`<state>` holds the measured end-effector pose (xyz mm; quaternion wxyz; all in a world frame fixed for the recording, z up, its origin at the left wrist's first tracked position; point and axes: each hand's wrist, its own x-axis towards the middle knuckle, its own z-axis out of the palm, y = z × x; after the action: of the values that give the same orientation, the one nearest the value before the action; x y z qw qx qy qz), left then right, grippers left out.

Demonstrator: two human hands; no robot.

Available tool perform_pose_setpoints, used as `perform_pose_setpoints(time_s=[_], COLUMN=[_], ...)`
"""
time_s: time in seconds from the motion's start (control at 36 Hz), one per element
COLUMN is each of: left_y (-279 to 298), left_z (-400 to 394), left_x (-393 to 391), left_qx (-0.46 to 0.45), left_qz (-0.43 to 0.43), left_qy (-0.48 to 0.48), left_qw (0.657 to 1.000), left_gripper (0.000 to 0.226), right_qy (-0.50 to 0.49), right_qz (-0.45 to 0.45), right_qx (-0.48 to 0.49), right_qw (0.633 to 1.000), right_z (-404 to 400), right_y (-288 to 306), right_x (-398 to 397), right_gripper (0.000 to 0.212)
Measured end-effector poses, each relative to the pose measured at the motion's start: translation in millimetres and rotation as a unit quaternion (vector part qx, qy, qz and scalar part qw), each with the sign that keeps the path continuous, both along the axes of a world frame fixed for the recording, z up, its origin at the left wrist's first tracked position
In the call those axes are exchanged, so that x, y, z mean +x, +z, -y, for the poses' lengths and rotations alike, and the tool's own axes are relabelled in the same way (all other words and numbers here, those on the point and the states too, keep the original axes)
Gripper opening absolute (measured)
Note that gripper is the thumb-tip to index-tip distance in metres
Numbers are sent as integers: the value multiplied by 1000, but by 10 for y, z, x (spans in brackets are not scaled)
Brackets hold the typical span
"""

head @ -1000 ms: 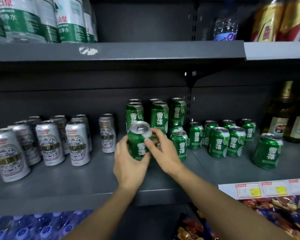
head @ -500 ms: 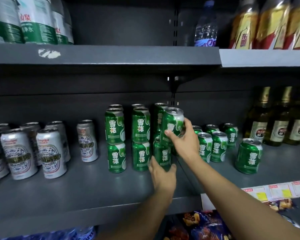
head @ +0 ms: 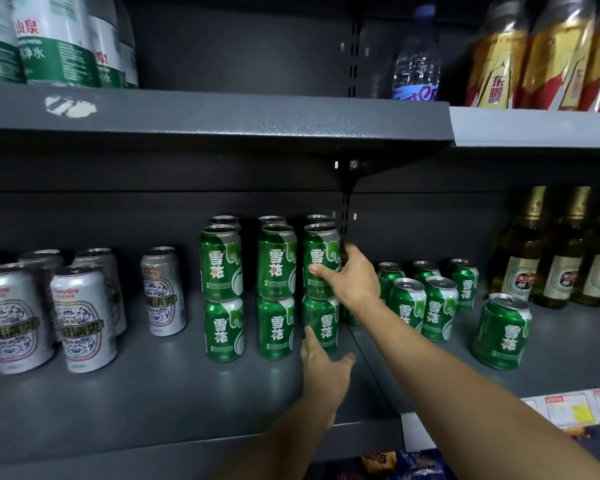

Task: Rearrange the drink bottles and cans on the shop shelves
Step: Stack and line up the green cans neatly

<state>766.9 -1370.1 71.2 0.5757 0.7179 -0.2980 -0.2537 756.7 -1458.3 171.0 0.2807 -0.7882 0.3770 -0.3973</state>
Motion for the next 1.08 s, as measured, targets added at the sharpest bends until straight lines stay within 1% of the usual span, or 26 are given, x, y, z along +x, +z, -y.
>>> perform_pose_setpoints(time_s=[0.22, 0.33, 0.42, 0.5, 0.56, 0.58, 0.64, 0.67, 0.69, 0.72, 0.75, 0.81, 0.86, 0.94, 1.03, 1.08], left_y=[9, -21, -32, -44, -69, -85, -104, -103, -105, -109, -112, -119, -131, -191, -229, -231], left_z=[1, 4, 9, 27, 33, 30, 28, 30, 45, 69, 96, 167, 247, 349, 373, 384], left_x=[2, 8, 11, 17, 5, -8, -42, -66, -84, -100, -118, -151, -180, -226, -285, -298], left_qx=[7, 0, -1, -9, -2, -3, -19, -27, -36, -47, -56, -62, -62, -56, -33, -24], left_qz=[0, -10, -7, -13, -8, 0, 40, 67, 93, 115, 133, 152, 150, 150, 149, 156], left_qy=[9, 13, 25, 43, 62, 72, 86, 85, 79, 72, 62, 43, 24, 8, -4, -1], left_qw=[1000, 1000, 1000, 999, 998, 997, 995, 994, 992, 990, 988, 985, 986, 987, 988, 987], left_gripper=[89, 89, 89, 85, 75, 66, 42, 33, 29, 29, 31, 35, 37, 32, 32, 32], right_qy=[-12, 9, 18, 24, 26, 20, -21, -54, -92, -129, -160, -194, -191, -158, -130, -125], right_qz=[-18, -22, -39, -53, -47, -35, 7, 27, 33, 15, -28, -154, -275, -406, -475, -486], right_qx=[-2, 11, -8, -27, -22, -18, -28, -43, -61, -80, -104, -138, -148, -145, -152, -180], right_qw=[1000, 1000, 999, 998, 998, 999, 999, 997, 993, 988, 981, 959, 931, 888, 857, 846], right_z=[-12, 9, 5, 3, 13, 27, 78, 123, 178, 255, 340, 534, 705, 859, 910, 918], right_y=[-34, -52, -61, -53, -51, -58, -59, -59, -52, -51, -46, -51, -58, -75, -152, -211], right_x=[5, 8, 17, -2, -39, -67, -154, -211, -284, -362, -449, -629, -784, -913, -909, -878], right_gripper=[81, 79, 75, 79, 83, 83, 69, 58, 48, 41, 38, 40, 52, 77, 91, 89])
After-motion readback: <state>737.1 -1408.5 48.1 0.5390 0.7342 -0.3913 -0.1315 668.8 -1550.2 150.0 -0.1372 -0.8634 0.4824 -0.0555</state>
